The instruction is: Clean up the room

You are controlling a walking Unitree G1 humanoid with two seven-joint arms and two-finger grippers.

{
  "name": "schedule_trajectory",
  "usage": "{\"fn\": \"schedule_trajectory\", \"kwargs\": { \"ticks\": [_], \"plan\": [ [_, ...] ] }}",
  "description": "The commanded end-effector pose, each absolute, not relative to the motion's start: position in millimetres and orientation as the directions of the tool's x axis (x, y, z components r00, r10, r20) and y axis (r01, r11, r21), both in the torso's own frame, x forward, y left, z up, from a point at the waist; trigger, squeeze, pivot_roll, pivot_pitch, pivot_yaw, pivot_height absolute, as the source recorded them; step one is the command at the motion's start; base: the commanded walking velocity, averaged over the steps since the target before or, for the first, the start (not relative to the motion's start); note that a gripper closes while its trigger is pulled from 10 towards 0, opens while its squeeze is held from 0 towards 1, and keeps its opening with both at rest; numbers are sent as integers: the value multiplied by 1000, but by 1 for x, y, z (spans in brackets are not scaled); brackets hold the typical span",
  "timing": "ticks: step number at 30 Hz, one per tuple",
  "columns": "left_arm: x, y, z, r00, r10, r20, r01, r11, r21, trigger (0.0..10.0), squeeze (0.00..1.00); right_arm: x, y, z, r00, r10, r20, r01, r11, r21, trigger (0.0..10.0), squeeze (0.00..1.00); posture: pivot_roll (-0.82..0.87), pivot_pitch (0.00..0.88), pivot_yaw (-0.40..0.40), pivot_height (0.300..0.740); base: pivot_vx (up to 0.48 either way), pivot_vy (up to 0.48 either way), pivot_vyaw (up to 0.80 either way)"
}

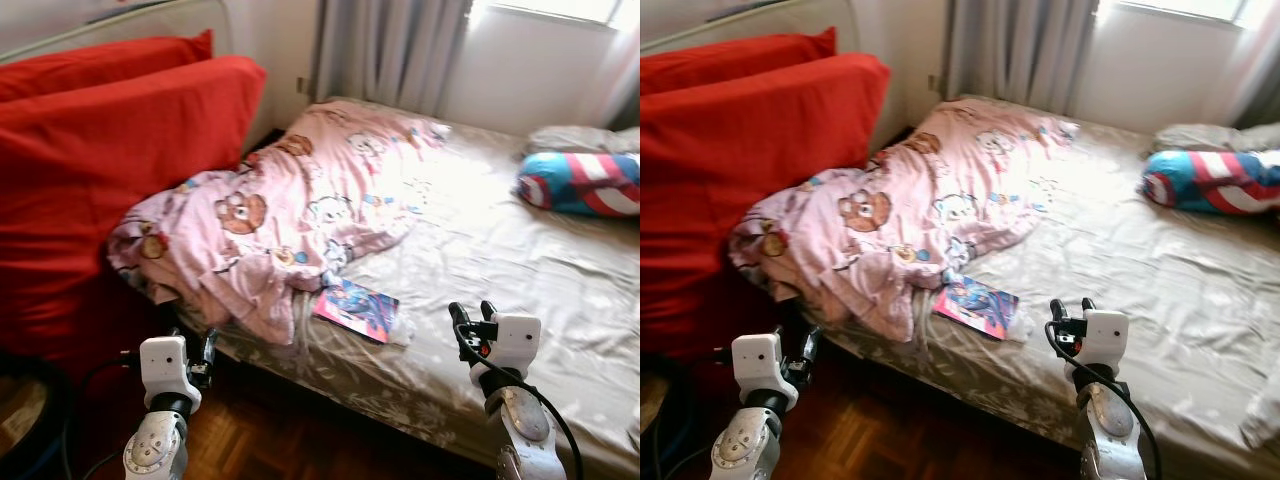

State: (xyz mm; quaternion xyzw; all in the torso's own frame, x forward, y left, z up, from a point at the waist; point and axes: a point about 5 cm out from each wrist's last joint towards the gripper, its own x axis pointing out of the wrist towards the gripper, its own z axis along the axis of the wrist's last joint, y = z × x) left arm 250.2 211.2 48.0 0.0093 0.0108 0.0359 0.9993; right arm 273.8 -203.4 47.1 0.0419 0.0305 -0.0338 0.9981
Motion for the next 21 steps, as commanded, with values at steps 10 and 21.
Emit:
{"fn": "schedule_trajectory", "kwargs": {
  "ticks": [10,21],
  "plan": [
    [242,216,46,995,74,-61,-72,997,25,10000,0,264,-197,40,993,-86,-84,95,989,113,10000,0,10,0,-19,740,0,0,0],
    [238,218,46,993,93,-73,-92,996,13,10000,0,270,-195,46,995,-74,-62,81,991,110,10000,0,13,0,-22,740,0,0,-311]
  ]
}}
